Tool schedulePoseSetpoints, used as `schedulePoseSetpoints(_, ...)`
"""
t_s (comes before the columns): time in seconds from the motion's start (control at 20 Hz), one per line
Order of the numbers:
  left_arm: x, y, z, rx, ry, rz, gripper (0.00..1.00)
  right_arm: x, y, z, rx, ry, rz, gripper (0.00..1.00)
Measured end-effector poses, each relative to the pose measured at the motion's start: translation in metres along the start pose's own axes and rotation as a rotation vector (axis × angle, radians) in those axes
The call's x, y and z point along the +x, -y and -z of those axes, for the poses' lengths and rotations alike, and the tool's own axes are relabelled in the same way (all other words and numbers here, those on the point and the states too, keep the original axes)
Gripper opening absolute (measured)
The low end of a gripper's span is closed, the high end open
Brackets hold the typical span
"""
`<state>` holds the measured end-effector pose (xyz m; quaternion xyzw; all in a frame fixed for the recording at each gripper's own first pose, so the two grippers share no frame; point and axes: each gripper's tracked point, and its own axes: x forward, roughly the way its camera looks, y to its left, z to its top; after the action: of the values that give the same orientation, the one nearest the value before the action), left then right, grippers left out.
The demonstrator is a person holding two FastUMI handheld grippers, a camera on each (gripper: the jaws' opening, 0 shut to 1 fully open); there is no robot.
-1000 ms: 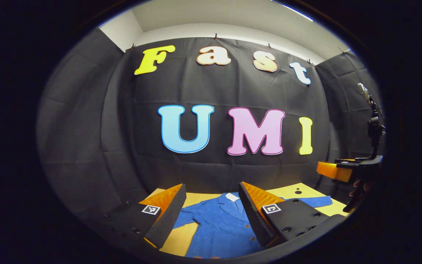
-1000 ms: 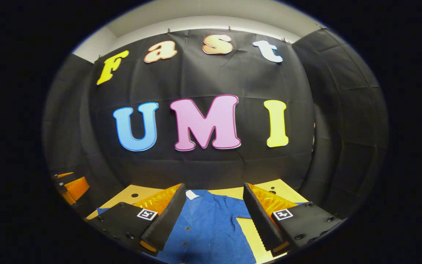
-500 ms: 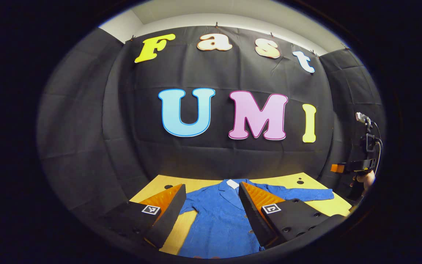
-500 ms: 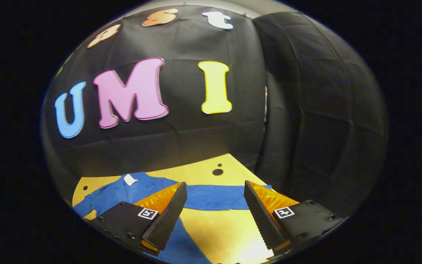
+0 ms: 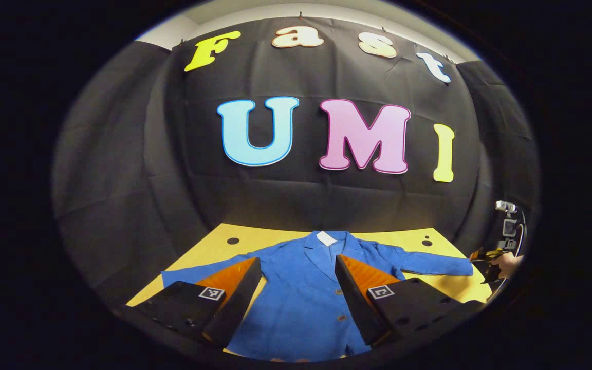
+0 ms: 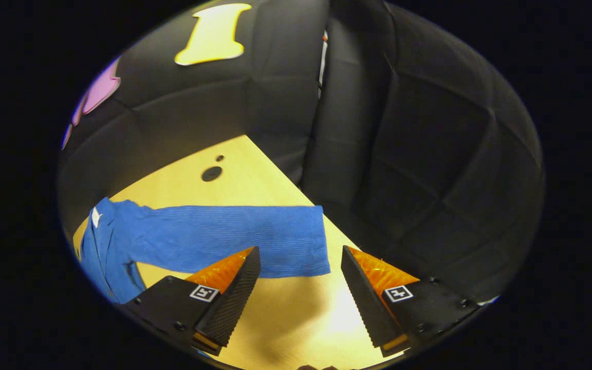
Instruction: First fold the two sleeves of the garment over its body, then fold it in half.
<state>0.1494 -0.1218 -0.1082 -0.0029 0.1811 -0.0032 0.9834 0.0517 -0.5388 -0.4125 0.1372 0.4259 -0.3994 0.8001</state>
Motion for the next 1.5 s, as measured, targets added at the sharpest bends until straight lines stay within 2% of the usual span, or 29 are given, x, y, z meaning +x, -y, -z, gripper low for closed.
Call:
schedulePoseSetpoints(0.15,0.006,0.028,-0.004,0.025,-0.015,0.001,0.83,0.03,0.015,0.0,0.026,-0.071,0.038,1.0)
schedulePoseSetpoints(0.25,0.012,0.047,-0.014,0.057,-0.001,0.021,0.83,0.047,0.01,0.009,0.065,-0.141,0.02,1.0)
schedulePoseSetpoints(0.3,0.014,0.052,-0.017,0.067,0.003,0.028,0.83,0.049,0.006,0.017,0.055,-0.162,0.001,0.93)
schedulePoseSetpoints(0.35,0.016,0.055,-0.02,0.074,0.007,0.033,0.83,0.051,0.002,0.022,0.037,-0.175,-0.011,1.0)
schedulePoseSetpoints(0.4,0.017,0.057,-0.021,0.079,0.008,0.037,0.83,0.053,-0.003,0.027,0.021,-0.191,-0.025,1.0)
schedulePoseSetpoints(0.6,0.025,0.072,-0.026,0.111,0.014,0.062,0.83,0.059,-0.008,0.02,0.02,-0.164,-0.036,0.96)
schedulePoseSetpoints(0.7,0.027,0.078,-0.029,0.117,0.025,0.075,0.83,0.064,-0.011,0.017,0.044,-0.16,-0.035,0.74)
schedulePoseSetpoints(0.85,0.022,0.082,-0.027,0.106,0.035,0.1,0.83,0.06,-0.019,0.021,0.096,-0.195,-0.033,0.27)
schedulePoseSetpoints(0.9,0.021,0.08,-0.022,0.097,0.027,0.105,0.83,0.064,-0.02,0.022,0.109,-0.197,-0.05,0.16)
schedulePoseSetpoints(0.95,0.021,0.077,-0.018,0.085,0.016,0.108,0.83,0.059,-0.022,0.02,0.126,-0.207,-0.046,0.1)
schedulePoseSetpoints(1.0,0.019,0.073,-0.012,0.069,0.007,0.108,0.83,0.061,-0.03,0.019,0.137,-0.193,-0.086,0.05)
schedulePoseSetpoints(1.1,0.017,0.064,-0.003,0.038,-0.012,0.103,0.84,0.057,-0.047,0.018,0.17,-0.217,-0.169,0.05)
schedulePoseSetpoints(1.25,0.01,0.049,0.0,0.012,-0.021,0.089,0.84,0.047,-0.052,-0.006,0.197,-0.123,-0.182,0.05)
schedulePoseSetpoints(1.3,0.01,0.043,0.003,0.008,-0.023,0.081,0.83,0.042,-0.061,-0.017,0.202,-0.09,-0.195,0.0)
schedulePoseSetpoints(1.35,0.009,0.037,0.003,0.003,-0.022,0.075,0.83,0.031,-0.07,-0.022,0.201,-0.073,-0.212,0.05)
schedulePoseSetpoints(1.5,0.005,0.023,0.003,-0.015,-0.018,0.065,0.83,-0.005,-0.117,-0.025,0.178,-0.052,-0.294,0.05)
